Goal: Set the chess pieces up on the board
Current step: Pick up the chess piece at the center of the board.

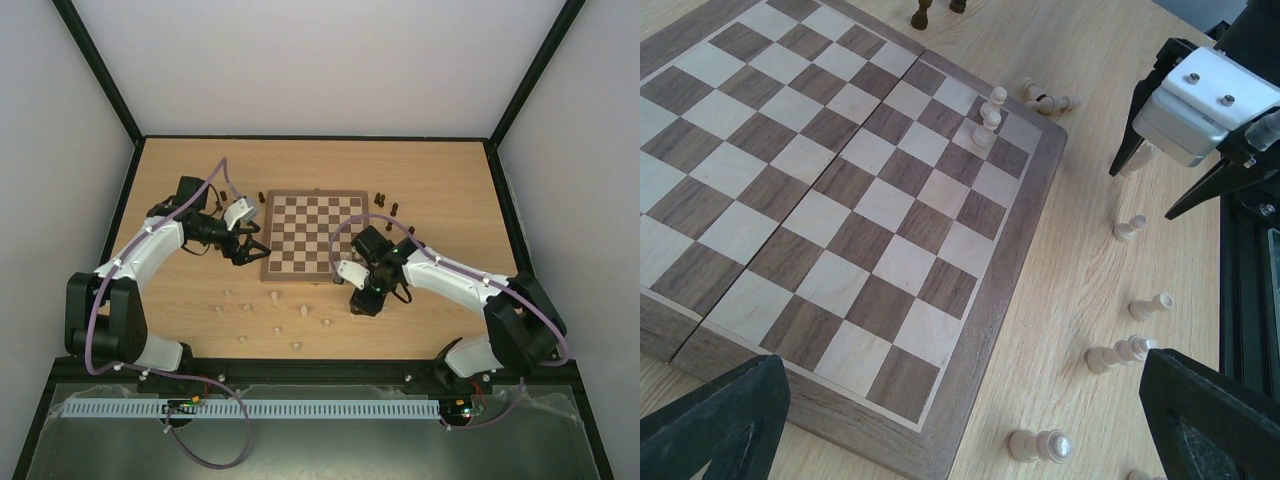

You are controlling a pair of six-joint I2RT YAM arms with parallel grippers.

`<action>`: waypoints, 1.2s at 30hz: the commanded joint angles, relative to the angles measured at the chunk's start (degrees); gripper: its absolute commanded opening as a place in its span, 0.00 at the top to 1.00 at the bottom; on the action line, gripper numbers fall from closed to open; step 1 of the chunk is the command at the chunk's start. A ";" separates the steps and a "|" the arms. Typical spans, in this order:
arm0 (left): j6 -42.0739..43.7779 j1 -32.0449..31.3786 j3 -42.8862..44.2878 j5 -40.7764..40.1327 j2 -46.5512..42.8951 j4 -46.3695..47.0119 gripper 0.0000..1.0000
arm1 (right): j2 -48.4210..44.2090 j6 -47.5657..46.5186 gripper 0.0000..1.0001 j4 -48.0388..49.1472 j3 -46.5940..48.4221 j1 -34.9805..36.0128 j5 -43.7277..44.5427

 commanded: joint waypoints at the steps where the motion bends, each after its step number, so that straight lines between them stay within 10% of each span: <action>1: 1.11 0.19 0.06 1.22 0.53 -0.44 0.01 | 1.52 -0.09 0.46 -0.87 -0.44 1.10 -1.14; 36: 1.33 0.29 -0.14 1.37 0.81 -0.61 0.01 | 7.62 1.20 0.79 1.61 -0.43 3.83 -0.20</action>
